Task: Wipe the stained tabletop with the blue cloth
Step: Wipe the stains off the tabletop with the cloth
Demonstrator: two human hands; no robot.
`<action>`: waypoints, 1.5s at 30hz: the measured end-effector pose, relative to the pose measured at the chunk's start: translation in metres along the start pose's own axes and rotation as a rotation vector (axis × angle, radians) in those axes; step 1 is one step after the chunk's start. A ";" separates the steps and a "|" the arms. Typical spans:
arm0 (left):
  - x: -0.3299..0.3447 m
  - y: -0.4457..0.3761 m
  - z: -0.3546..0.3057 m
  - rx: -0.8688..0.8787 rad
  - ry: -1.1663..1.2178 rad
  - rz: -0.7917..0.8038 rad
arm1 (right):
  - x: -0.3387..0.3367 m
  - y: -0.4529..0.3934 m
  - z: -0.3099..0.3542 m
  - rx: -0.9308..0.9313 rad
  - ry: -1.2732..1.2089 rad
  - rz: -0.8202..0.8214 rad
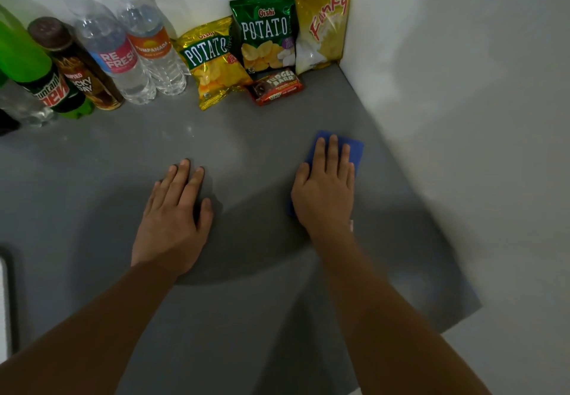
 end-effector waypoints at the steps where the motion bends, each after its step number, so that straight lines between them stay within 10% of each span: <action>1: 0.000 0.000 -0.001 0.001 -0.001 0.000 | 0.001 -0.002 0.005 -0.028 -0.002 0.005; 45: 0.003 -0.001 0.002 0.058 0.057 -0.130 | -0.028 0.029 -0.063 -0.010 0.032 -0.038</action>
Point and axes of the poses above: each hand's wrist, its own y-axis away from the middle knuckle, its own x-axis out of the palm, z = x × y, the point moved 1 cm from there along -y, towards the middle knuckle, and after that the axes turned 12 degrees about -x, right-handed, at the moved point
